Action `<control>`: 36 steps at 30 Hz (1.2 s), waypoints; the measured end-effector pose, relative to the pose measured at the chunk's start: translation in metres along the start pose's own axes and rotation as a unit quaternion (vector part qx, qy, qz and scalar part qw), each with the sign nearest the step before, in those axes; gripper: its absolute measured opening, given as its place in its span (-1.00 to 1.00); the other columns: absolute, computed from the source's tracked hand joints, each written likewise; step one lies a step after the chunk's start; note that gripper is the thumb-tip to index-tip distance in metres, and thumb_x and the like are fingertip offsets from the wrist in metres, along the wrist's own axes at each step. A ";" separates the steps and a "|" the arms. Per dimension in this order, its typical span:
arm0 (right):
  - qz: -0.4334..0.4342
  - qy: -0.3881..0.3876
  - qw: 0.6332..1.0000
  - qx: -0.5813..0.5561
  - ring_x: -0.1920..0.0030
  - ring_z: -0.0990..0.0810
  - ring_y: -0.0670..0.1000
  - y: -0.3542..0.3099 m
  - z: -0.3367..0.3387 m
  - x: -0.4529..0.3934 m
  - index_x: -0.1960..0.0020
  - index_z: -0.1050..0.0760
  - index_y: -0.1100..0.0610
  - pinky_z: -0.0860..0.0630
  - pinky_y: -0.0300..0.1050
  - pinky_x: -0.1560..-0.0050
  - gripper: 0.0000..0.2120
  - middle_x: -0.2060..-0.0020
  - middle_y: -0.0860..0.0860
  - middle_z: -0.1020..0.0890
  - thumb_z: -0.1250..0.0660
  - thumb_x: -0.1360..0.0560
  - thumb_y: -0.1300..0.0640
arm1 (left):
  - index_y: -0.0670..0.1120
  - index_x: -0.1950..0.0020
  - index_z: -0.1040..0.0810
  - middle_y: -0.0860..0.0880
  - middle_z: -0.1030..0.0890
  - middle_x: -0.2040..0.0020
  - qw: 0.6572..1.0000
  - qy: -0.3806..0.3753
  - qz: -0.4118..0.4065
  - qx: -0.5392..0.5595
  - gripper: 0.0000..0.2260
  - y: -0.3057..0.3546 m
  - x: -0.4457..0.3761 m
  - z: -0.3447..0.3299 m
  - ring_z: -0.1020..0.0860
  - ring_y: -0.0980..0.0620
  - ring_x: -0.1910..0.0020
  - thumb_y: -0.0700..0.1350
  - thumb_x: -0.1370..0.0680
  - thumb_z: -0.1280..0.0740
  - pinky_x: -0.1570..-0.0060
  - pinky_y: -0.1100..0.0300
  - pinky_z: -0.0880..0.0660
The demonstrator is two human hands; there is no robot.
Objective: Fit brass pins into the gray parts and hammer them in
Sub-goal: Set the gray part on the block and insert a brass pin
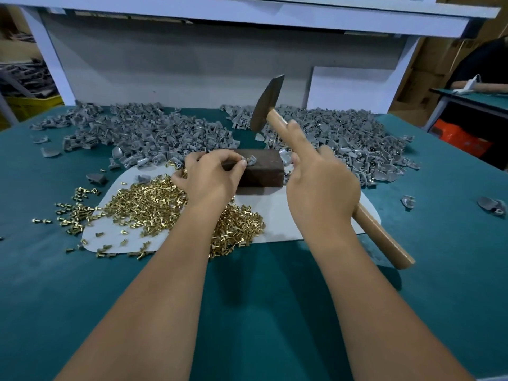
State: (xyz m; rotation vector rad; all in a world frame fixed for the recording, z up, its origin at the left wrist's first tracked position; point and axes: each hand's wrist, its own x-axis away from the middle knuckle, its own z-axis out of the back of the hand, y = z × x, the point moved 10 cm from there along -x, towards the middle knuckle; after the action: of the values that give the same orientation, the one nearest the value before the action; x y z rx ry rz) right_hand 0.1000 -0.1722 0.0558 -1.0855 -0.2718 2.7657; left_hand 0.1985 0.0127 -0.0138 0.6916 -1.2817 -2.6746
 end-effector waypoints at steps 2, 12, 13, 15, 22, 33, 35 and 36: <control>0.020 -0.052 0.998 0.029 0.35 -0.33 0.06 -0.004 -0.011 -0.001 -0.47 -0.14 -0.25 -0.15 -0.13 0.41 -0.40 0.24 0.04 -0.43 -0.24 -0.55 0.16 | 0.31 0.32 -0.52 0.25 -0.54 0.09 1.000 -0.002 -0.003 0.014 -0.81 0.000 0.000 0.002 -0.21 0.13 -0.34 0.16 -0.48 -0.44 -0.34 -0.21 -0.08; 0.033 -0.003 0.999 0.023 0.39 -0.33 0.06 -0.006 0.002 0.002 -0.47 -0.21 -0.20 -0.20 -0.12 0.40 -0.39 0.27 0.07 -0.48 -0.29 -0.52 0.20 | 0.28 0.29 -0.53 0.27 -0.53 0.10 1.000 -0.005 -0.005 -0.002 -0.82 0.003 0.002 0.002 -0.20 0.10 -0.39 0.16 -0.49 -0.43 -0.30 -0.11 0.03; 0.044 -0.043 0.997 0.044 0.37 -0.32 0.07 -0.009 -0.007 0.003 -0.47 -0.15 -0.24 -0.17 -0.13 0.41 -0.39 0.23 0.07 -0.50 -0.26 -0.54 0.17 | 0.29 0.31 -0.53 0.30 -0.50 0.11 1.000 0.000 -0.003 0.010 -0.81 0.002 0.002 0.003 -0.20 0.12 -0.37 0.16 -0.48 -0.44 -0.28 -0.07 0.03; 0.043 -0.091 0.993 0.060 0.34 -0.32 0.07 -0.010 -0.019 0.004 -0.47 -0.08 -0.27 -0.11 -0.15 0.44 -0.41 0.16 0.05 -0.51 -0.21 -0.58 0.13 | 0.29 0.31 -0.54 0.37 -0.42 0.11 0.999 0.001 -0.001 0.032 -0.81 0.001 0.002 0.003 -0.22 0.12 -0.34 0.15 -0.48 -0.45 -0.32 -0.09 -0.04; 0.013 0.030 0.999 -0.001 0.41 -0.31 0.05 -0.001 0.007 0.001 -0.46 -0.26 -0.16 -0.15 -0.14 0.41 -0.38 0.31 0.06 -0.41 -0.32 -0.49 0.24 | 0.28 0.25 -0.55 0.25 -0.54 0.06 1.000 -0.006 -0.005 -0.013 -0.86 0.002 0.000 0.000 -0.21 0.09 -0.40 0.16 -0.50 -0.43 -0.31 -0.17 -0.05; -0.002 0.044 0.999 -0.028 0.41 -0.33 0.05 -0.001 0.010 0.001 -0.47 -0.25 -0.16 -0.20 -0.13 0.41 -0.40 0.31 0.05 -0.40 -0.30 -0.52 0.23 | 0.29 0.21 -0.57 0.26 -0.61 0.01 1.000 0.001 -0.011 -0.020 -0.90 0.003 -0.001 0.001 -0.28 0.07 -0.40 0.19 -0.49 -0.41 -0.31 -0.25 -0.10; 0.014 0.011 1.000 -0.003 0.39 -0.34 0.06 -0.004 0.005 0.000 -0.47 -0.22 -0.17 -0.20 -0.12 0.40 -0.40 0.28 0.05 -0.41 -0.28 -0.53 0.21 | 0.29 0.23 -0.57 0.27 -0.60 0.03 1.000 0.000 -0.007 -0.015 -0.89 0.002 -0.001 0.002 -0.25 0.10 -0.40 0.19 -0.49 -0.41 -0.30 -0.19 -0.07; 0.022 -0.040 0.999 0.026 0.36 -0.34 0.06 -0.005 -0.006 0.001 -0.48 -0.16 -0.21 -0.20 -0.11 0.39 -0.40 0.24 0.05 -0.44 -0.25 -0.55 0.19 | 0.29 0.24 -0.57 0.30 -0.56 0.09 1.000 -0.004 -0.002 -0.008 -0.88 0.001 -0.001 0.002 -0.23 0.11 -0.40 0.19 -0.49 -0.41 -0.28 -0.12 -0.05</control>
State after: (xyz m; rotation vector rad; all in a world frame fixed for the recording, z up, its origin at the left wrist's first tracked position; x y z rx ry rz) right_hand 0.1038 -0.1662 0.0525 -0.9824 -0.1854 2.8428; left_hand 0.1987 0.0135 -0.0117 0.6831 -1.2598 -2.6893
